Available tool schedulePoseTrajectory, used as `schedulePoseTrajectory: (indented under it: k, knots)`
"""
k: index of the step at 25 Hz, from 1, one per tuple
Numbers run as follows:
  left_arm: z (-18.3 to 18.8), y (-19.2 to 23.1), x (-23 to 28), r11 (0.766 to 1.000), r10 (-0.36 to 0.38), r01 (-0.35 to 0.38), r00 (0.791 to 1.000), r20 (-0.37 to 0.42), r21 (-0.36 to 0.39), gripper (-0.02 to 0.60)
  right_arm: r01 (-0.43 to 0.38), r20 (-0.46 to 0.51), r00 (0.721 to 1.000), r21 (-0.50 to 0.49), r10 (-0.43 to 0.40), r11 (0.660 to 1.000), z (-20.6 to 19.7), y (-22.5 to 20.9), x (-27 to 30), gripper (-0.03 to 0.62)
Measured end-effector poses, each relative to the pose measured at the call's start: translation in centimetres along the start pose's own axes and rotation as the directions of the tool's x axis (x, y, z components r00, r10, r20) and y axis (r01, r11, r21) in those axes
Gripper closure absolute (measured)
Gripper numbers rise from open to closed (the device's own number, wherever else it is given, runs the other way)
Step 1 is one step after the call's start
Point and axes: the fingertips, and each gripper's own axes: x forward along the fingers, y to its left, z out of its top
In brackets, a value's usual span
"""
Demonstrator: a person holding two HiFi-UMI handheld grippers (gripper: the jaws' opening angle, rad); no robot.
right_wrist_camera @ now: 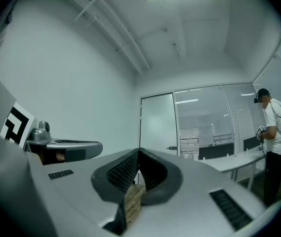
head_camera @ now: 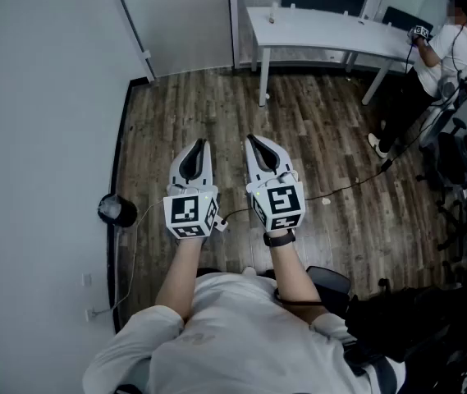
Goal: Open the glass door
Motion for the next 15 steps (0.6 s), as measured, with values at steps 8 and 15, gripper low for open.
schedulePoseTrajectory:
  k: [8,15]
  knots:
    - [-1.7,-0.2,0.6,1.000,0.010,-0.011,0.999,-0.042,-0.024,0.578,0.058,-0.037,0.998,0.055,-0.056,0.997,-2.4,-2.2,0.1,0.591]
    - [-2.9,3.9,4.1,0.998,-0.035,0.032,0.998,-0.047,-0.053,0.580,0.114,-0.042,0.993,0.089,-0.110,0.990,-2.7,-3.8,4.8,0.591]
